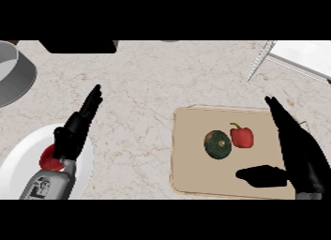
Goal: Pick the bell pepper from the tray and place it in the tiered shelf
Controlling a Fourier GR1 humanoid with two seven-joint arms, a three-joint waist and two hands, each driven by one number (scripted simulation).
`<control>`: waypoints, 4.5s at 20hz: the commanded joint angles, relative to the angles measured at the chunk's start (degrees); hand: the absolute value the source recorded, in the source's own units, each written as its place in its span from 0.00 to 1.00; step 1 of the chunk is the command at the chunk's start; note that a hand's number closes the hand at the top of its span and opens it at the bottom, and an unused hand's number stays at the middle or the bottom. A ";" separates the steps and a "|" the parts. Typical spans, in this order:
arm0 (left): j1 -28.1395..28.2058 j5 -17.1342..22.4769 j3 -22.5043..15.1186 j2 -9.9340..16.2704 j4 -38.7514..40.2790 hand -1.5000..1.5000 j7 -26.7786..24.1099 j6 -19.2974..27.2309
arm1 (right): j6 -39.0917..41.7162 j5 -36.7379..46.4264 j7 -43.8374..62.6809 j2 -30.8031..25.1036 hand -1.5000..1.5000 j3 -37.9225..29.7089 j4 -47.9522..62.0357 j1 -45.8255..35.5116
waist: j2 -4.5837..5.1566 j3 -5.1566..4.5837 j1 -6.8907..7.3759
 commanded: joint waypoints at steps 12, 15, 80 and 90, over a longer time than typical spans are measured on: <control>-1.57 -3.04 4.40 -2.71 -0.01 0.50 1.13 -3.80 | 2.79 4.96 -4.23 5.65 0.00 -4.73 8.15 -2.46 | 0.00 0.00 -0.04; 4.53 -4.41 1.97 -3.28 -6.51 0.50 3.03 -3.00 | 0.69 7.38 -7.16 5.94 0.00 -2.56 10.86 0.47 | -0.03 0.01 0.11; -0.95 -6.44 8.82 -5.94 1.81 0.50 -0.69 -8.10 | -33.20 19.42 16.76 15.57 1.00 -4.12 46.71 -43.46 | -0.01 -0.04 0.51; -2.73 -6.45 9.36 -6.12 0.51 0.50 4.12 -7.27 | -19.43 36.00 27.79 13.74 1.00 -7.57 38.42 -50.28 | -0.29 -0.05 -0.58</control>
